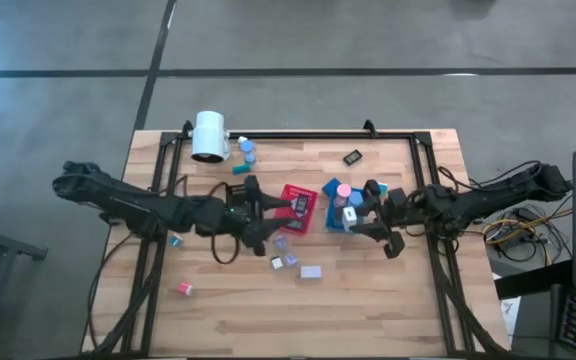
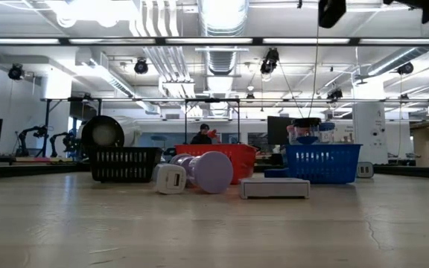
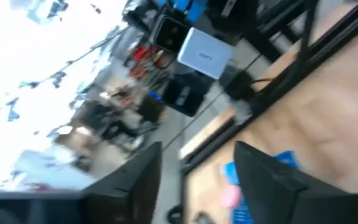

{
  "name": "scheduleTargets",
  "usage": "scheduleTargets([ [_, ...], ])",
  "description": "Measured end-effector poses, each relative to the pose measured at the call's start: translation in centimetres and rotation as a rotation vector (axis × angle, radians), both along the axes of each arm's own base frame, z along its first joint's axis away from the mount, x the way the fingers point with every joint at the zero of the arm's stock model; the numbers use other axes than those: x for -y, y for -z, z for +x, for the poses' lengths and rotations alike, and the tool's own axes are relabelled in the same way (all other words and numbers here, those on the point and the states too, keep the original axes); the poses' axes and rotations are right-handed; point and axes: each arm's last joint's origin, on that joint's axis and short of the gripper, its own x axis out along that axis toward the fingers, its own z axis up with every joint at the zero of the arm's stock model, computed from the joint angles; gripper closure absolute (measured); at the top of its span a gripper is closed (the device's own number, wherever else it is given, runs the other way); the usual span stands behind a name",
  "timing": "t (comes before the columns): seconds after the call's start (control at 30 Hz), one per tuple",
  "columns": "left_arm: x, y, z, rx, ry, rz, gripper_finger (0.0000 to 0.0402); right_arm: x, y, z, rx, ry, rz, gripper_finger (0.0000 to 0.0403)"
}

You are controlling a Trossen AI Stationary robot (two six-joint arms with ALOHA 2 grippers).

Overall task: Pick & Place Office items
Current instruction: Put the white charger adapter into the black bin

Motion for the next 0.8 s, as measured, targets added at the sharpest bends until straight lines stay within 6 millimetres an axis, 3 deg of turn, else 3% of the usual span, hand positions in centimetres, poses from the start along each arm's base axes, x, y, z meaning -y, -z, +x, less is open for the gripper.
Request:
scheduleTargets([
  [0.17,1.2,-0.7,2.3,-0.016,-0.007,0.131,0.0129,0.4,-1.1,1.5,-0.012,0.024,0.013,0.0250],
  [0.33,1.9,-0.3,4.3,-0.040,-0.026,0.280,0.0092,0.6,-1.4,3.4,-0.063,0.003,0.005,0.0250],
  [0.5,2.2,0.0,5.7,-0.004,-0.065,0.342,0.0074,0.4,-1.5,5.0,-0.085,-0.002,-0.007,0.0250],
  [0.8,2.2,0.2,5.9,-0.009,-0.078,0.344,0.0065,0.1,-2.1,7.1,-0.089,-0.053,-0.018,0.0250],
])
